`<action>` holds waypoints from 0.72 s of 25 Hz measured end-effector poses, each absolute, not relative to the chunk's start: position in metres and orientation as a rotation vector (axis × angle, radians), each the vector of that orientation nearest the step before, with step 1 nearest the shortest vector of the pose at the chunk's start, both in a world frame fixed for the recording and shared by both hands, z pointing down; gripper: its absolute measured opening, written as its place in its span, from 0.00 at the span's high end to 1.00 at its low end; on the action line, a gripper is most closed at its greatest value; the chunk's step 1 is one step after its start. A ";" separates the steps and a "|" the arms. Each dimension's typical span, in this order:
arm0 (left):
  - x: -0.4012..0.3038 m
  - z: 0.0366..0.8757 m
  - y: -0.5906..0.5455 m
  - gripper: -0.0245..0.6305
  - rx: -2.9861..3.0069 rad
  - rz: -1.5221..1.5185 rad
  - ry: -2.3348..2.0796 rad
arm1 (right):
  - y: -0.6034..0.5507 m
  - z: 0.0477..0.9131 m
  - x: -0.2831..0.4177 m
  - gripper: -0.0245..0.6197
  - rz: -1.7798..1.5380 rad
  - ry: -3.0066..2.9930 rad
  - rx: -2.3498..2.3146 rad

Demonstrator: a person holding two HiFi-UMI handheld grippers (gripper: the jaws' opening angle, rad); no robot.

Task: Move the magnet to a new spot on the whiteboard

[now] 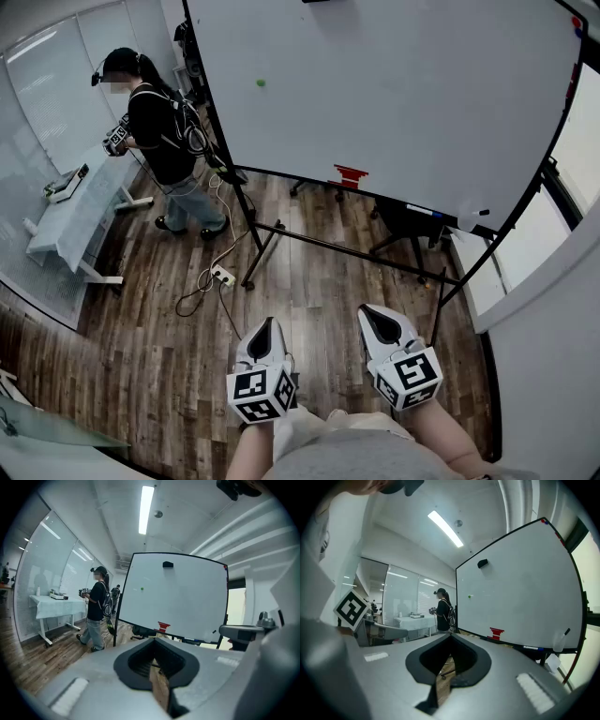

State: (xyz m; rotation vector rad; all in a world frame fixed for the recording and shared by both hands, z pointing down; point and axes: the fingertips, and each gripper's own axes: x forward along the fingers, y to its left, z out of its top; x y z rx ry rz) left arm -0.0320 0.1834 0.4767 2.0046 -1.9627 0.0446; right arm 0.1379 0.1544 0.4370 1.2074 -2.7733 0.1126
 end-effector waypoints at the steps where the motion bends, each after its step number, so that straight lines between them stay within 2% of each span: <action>1: -0.034 0.473 0.188 0.96 2.005 0.037 -1.971 | 0.159 0.434 0.136 0.96 0.104 -2.778 1.207; 18: -0.019 0.449 0.219 0.96 2.085 -0.005 -1.954 | 0.194 0.409 0.132 0.96 0.077 -2.857 1.216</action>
